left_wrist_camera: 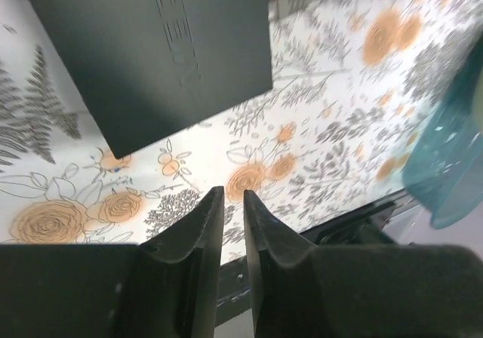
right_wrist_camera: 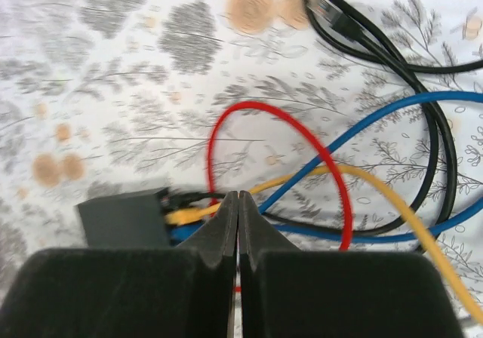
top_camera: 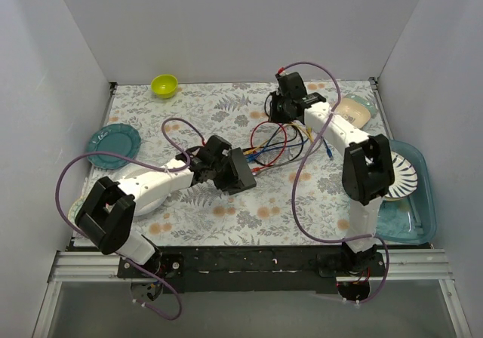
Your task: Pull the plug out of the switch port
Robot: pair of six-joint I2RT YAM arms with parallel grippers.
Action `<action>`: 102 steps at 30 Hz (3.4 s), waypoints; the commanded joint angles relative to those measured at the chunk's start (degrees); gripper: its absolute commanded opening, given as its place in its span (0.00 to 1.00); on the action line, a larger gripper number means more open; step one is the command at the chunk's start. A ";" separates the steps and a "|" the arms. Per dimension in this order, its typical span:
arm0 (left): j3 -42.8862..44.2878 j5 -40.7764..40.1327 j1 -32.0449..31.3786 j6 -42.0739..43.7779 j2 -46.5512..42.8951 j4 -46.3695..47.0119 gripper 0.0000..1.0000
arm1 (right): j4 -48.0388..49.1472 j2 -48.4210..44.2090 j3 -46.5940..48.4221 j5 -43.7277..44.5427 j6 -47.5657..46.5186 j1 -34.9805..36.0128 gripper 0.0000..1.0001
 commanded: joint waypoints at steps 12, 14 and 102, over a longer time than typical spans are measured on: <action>-7.59 3.96 -5.25 -1.61 10.60 9.39 0.14 | -4.65 11.91 -2.37 -1.76 -0.15 -2.06 0.01; -6.80 4.05 -4.99 -2.23 13.06 9.13 0.14 | -3.86 9.89 -5.98 -1.67 -0.15 -1.89 0.01; 15.35 4.14 27.88 3.93 19.50 -4.85 0.27 | -9.83 -11.90 -22.25 3.04 5.92 6.11 0.13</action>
